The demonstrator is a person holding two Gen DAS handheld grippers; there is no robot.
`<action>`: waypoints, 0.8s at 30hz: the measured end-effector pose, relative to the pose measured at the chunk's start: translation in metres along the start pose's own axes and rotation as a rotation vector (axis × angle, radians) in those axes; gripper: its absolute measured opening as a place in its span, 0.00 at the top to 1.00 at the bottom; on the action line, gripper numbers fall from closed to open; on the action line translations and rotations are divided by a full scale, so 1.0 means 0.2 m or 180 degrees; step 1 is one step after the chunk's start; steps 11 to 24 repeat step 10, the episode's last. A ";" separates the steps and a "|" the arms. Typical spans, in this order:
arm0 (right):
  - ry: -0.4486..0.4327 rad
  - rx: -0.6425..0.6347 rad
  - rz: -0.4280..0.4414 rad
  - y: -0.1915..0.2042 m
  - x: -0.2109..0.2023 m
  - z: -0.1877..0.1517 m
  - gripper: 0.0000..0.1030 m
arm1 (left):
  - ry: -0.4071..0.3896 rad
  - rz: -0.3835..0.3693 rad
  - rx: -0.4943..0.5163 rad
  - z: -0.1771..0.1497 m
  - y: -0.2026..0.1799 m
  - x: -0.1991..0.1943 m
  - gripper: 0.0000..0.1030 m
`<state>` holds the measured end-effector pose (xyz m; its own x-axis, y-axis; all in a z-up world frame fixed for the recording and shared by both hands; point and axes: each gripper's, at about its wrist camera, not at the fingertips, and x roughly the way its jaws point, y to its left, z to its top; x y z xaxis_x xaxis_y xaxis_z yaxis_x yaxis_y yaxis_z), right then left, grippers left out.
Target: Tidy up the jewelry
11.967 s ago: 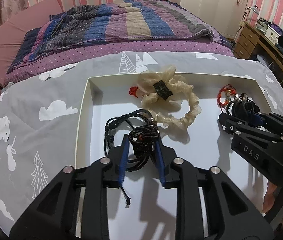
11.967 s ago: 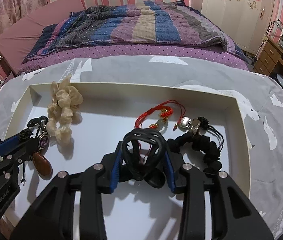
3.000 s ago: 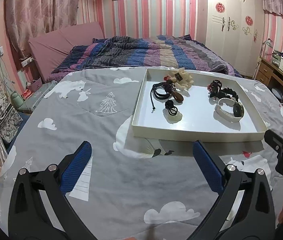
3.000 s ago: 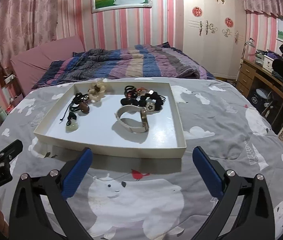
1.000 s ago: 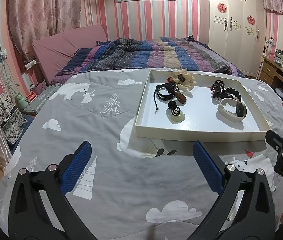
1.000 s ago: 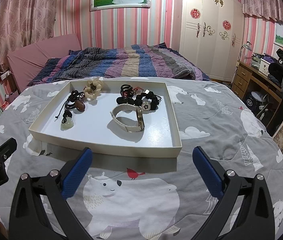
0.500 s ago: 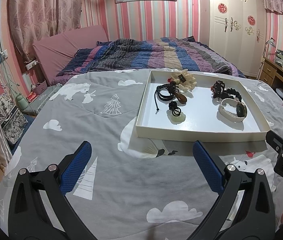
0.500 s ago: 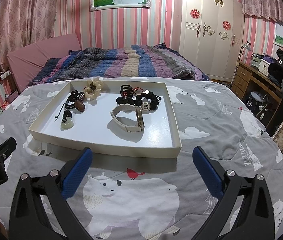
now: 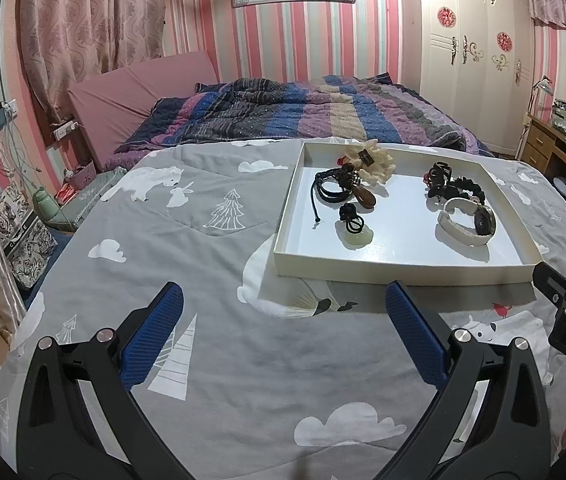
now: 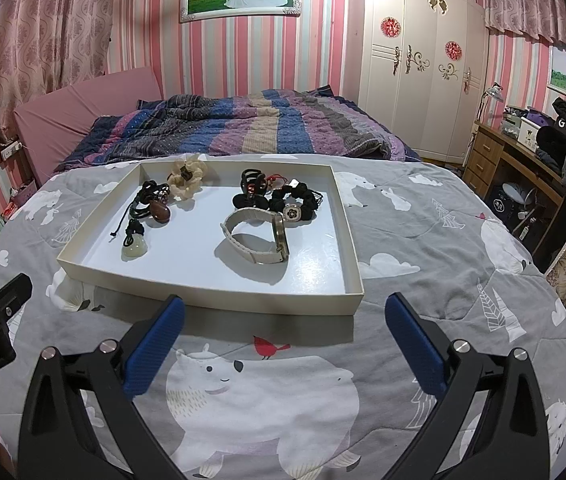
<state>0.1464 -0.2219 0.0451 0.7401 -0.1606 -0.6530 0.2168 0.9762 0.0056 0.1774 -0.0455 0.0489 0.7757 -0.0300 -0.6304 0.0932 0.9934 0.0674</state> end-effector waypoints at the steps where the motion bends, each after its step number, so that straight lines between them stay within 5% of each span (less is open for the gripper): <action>1: 0.0000 -0.0001 0.0000 0.00 0.00 0.00 0.03 | -0.0003 -0.0001 0.0002 0.00 0.00 0.00 0.03; 24: 0.0006 0.0005 -0.0002 0.00 0.00 0.00 0.03 | 0.0059 0.0039 -0.0060 0.00 0.02 0.03 0.03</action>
